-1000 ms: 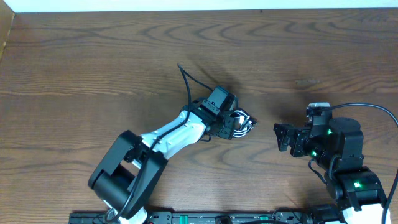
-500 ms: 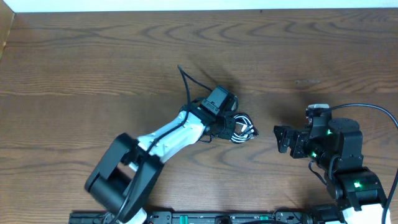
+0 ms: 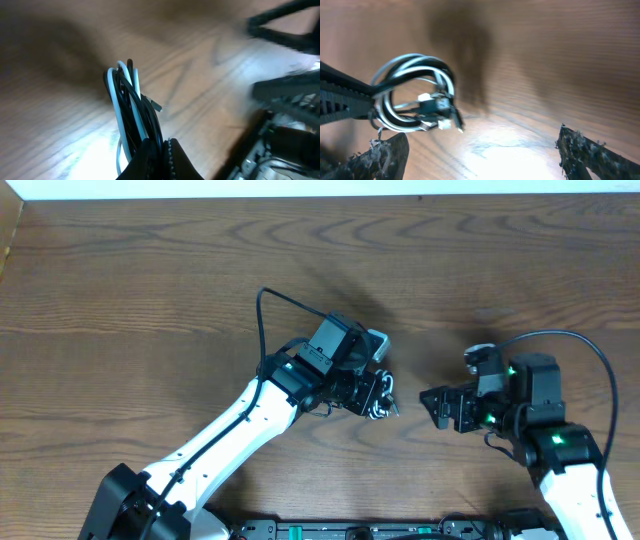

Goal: Untangle cables
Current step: 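Lift the coil with the left gripper and grasp it with the right gripper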

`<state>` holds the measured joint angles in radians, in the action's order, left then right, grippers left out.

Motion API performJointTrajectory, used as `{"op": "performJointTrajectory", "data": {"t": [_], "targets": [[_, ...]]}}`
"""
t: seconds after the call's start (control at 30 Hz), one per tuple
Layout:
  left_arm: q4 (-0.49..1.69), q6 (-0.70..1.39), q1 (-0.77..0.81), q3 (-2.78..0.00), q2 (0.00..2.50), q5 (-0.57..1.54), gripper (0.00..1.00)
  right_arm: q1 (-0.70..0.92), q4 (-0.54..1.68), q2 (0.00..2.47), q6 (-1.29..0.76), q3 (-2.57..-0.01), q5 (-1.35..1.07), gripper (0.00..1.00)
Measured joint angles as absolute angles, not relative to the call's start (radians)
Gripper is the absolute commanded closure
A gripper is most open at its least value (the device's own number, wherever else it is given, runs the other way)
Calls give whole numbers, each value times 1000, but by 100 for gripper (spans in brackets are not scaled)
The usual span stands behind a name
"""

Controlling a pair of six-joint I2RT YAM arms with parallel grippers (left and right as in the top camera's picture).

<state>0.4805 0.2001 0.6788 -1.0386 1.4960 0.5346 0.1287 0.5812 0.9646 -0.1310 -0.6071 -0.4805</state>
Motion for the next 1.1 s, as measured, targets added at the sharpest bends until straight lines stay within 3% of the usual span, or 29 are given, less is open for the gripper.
{"op": "performJointTrajectory", "data": {"t": [0.33, 0.4, 0.43, 0.5, 0.63, 0.83, 1.1], "targets": [[392, 182, 679, -1038, 1496, 804, 92, 129, 540, 1132, -26, -607, -638, 11], [378, 183, 679, -1038, 1496, 862, 93, 129, 529, 1147, 20, -607, -688, 23], [373, 183, 678, -1038, 1496, 883, 92, 129, 525, 1154, 49, -607, -721, 46], [366, 183, 676, -1038, 1496, 924, 93, 129, 516, 1158, 97, -607, -778, 80], [368, 183, 667, -1038, 1496, 976, 92, 128, 511, 1159, 141, -607, -821, 98], [450, 179, 592, -1039, 1496, 966, 93, 129, 515, 1159, 150, -607, -797, 99], [623, 163, 564, -1040, 1496, 722, 93, 131, 522, 1159, 31, -607, -695, 99]]}}
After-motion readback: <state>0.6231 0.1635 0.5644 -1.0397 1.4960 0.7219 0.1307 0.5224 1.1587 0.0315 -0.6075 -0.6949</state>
